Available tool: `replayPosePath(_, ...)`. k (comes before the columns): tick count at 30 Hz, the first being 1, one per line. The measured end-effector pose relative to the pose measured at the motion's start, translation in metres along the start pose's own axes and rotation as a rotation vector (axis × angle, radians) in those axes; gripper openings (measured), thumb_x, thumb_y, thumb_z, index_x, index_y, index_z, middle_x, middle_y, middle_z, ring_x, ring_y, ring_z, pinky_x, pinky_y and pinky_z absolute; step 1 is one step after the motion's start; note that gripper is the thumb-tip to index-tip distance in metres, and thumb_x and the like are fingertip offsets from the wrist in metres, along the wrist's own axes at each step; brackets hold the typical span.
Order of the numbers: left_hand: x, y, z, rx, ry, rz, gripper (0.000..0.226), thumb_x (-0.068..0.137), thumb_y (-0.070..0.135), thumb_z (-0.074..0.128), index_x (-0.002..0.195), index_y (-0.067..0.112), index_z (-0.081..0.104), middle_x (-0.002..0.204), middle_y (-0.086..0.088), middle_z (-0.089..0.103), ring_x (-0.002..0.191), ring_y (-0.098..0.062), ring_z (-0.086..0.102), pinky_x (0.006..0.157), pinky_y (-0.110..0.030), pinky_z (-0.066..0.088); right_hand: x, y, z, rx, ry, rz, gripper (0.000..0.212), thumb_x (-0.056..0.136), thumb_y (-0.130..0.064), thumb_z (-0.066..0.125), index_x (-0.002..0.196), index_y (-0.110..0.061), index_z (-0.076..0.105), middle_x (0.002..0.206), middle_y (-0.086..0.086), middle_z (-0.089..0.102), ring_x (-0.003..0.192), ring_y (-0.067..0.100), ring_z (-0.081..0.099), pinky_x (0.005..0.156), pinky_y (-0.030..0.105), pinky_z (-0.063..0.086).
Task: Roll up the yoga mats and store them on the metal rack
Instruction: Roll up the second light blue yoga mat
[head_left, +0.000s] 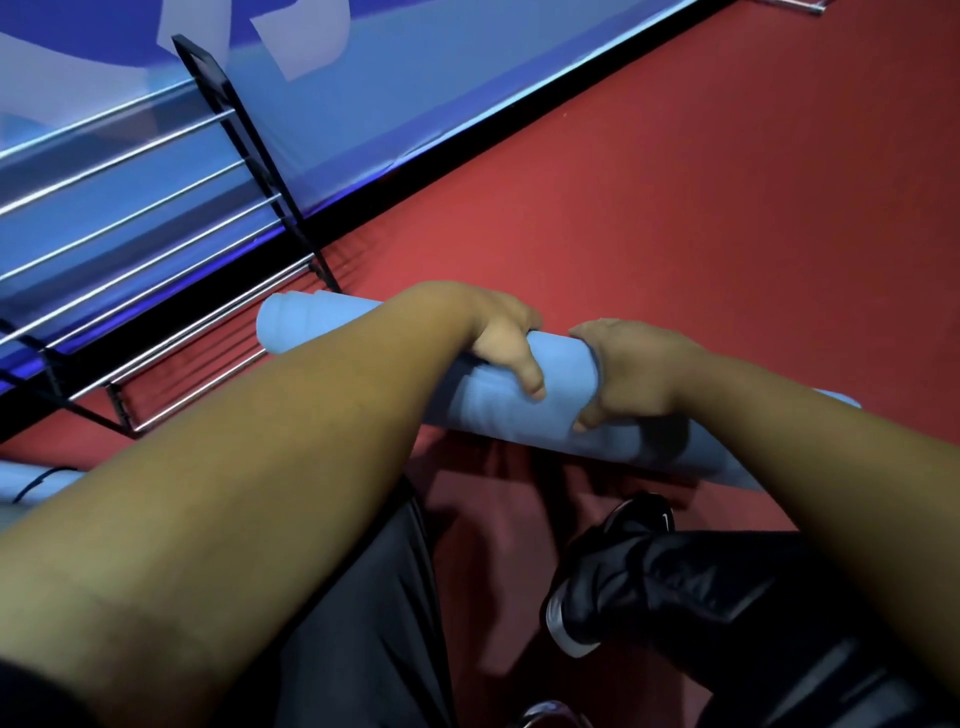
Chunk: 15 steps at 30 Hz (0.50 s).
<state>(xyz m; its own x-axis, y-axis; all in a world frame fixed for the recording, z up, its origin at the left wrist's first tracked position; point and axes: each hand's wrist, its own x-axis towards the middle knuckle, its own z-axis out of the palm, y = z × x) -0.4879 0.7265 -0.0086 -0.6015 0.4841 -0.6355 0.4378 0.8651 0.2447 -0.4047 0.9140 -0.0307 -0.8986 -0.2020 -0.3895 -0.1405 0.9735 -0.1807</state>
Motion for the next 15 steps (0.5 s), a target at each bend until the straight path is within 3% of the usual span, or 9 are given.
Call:
replayPosePath(3,0.0,0.002,0.001,0.049,0.026,0.028,0.075,0.075,0.061,0.087,0.136,0.03,0.058,0.126,0.005,0.067,0.108,-0.023,0.067,0.098,-0.042,0.058,-0.001,0.011,-0.006,0.199,-0.053,0.013,0.096,0.054,-0.055,0.101,0.138,-0.033,0.06,0.121,-0.01,0.068,0.108,0.019,0.065,0.094,0.037,0.055)
replayPosePath(8,0.001,0.013,0.008,0.408,0.098,0.057,0.11,0.05,0.081,0.089,0.137,0.029,0.047,0.127,0.006,0.054,0.116,-0.024,0.053,0.102,-0.051,0.048,-0.004,0.029,-0.007,0.412,-0.127,0.072,0.075,0.054,-0.05,0.102,0.121,-0.039,0.069,0.107,-0.017,0.076,0.099,0.011,0.073,0.089,0.037,0.061)
replayPosePath(12,0.003,0.019,0.005,0.386,0.162,0.093,0.092,0.051,0.073,0.093,0.118,0.028,0.051,0.114,0.007,0.062,0.106,-0.025,0.061,0.09,-0.045,0.055,-0.01,0.03,-0.01,0.409,-0.153,0.069,0.068,0.057,-0.056,0.1,0.115,-0.04,0.069,0.105,-0.017,0.077,0.096,0.011,0.073,0.089,0.039,0.062)
replayPosePath(15,0.001,0.016,-0.001,0.265,0.137,0.073,0.08,0.047,0.068,0.093,0.11,0.034,0.058,0.101,0.012,0.068,0.09,-0.019,0.066,0.08,-0.041,0.058,-0.013,0.029,-0.009,0.388,-0.149,0.042,0.07,0.066,-0.055,0.096,0.126,-0.039,0.063,0.112,-0.015,0.074,0.101,0.011,0.071,0.093,0.041,0.06)
